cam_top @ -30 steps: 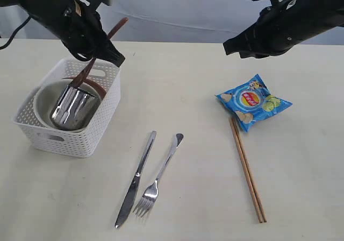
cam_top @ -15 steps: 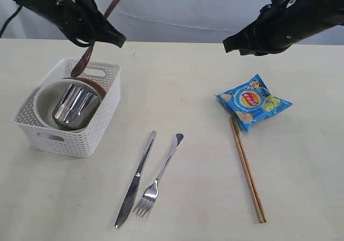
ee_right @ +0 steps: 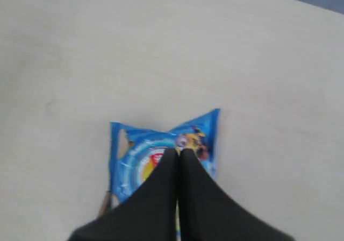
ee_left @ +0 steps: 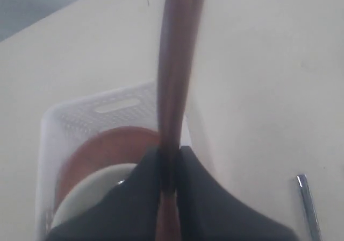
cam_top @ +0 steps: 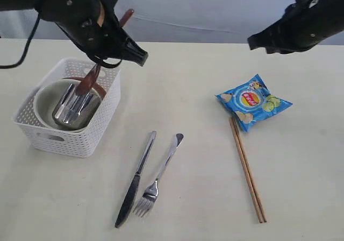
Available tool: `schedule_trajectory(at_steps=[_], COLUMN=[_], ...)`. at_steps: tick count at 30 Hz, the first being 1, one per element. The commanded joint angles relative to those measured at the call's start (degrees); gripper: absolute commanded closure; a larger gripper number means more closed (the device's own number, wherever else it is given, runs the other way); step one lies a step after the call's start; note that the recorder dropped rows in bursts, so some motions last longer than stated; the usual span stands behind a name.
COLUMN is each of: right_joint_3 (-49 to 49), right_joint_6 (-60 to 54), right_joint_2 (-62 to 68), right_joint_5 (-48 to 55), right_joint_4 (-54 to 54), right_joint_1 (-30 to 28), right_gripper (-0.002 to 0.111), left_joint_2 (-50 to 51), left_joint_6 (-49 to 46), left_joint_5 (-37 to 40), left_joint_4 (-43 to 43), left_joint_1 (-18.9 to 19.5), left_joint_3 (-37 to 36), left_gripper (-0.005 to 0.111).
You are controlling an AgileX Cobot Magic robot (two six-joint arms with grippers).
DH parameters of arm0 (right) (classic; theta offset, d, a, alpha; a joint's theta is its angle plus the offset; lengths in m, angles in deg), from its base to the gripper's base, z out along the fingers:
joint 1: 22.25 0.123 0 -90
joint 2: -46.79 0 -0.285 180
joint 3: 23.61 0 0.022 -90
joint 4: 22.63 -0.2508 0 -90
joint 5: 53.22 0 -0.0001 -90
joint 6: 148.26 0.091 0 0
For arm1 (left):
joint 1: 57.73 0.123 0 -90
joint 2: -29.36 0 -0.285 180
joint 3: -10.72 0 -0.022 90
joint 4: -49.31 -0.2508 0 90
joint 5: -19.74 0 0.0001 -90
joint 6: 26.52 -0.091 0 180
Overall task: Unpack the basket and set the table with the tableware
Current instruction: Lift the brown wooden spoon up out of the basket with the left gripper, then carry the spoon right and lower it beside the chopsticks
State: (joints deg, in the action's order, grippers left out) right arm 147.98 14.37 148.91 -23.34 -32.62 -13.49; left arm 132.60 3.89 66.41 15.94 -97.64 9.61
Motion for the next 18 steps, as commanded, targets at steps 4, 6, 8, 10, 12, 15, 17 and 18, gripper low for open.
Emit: schedule_trajectory(at_steps=[4,6,8,10,12,15,17,18], right_joint_3=[-0.25,-0.25,-0.25,-0.25,-0.25,-0.25,-0.25,-0.25], right_joint_6=[5.83,5.83,5.83,5.83,5.83,5.83,5.83,5.83], right_joint_2=[0.16,0.16,0.16,0.16,0.16,0.16,0.16,0.16], right_joint_5=[4.13,5.08,5.59,6.16,6.58,6.63,6.63,6.76], right_joint_4=[0.55,-0.46,-0.45,-0.45,-0.95,-1.17,-1.17,-1.17], right_joint_1=[-10.55,-11.56,-11.86,-11.86,-11.86,-11.86,-11.86,-11.86], right_gripper=[0.109,0.109,0.109,0.109,0.109,0.109,0.109,0.109], left_joint_2=[0.35,1.45,2.94,5.51,8.29,12.49,14.55,15.63], left_joint_6=[19.29,23.13,25.76,28.02,31.26,36.63,39.07,39.57], left_joint_5=[5.38,4.71,3.74,2.36,2.14,3.00,4.58,4.95], left_joint_4=[-7.04,-7.27,-7.49,-7.51,-8.95,-10.78,-10.68,-9.79], left_joint_1=[-13.79,-17.16,-19.97,-23.02,-25.51,-27.65,-28.11,-28.21], left_joint_3=[-0.37,-0.37,-0.37,-0.37,-0.22,1.17,3.44,5.23], left_gripper=[0.107,0.107,0.107,0.107,0.107,0.107,0.107,0.107])
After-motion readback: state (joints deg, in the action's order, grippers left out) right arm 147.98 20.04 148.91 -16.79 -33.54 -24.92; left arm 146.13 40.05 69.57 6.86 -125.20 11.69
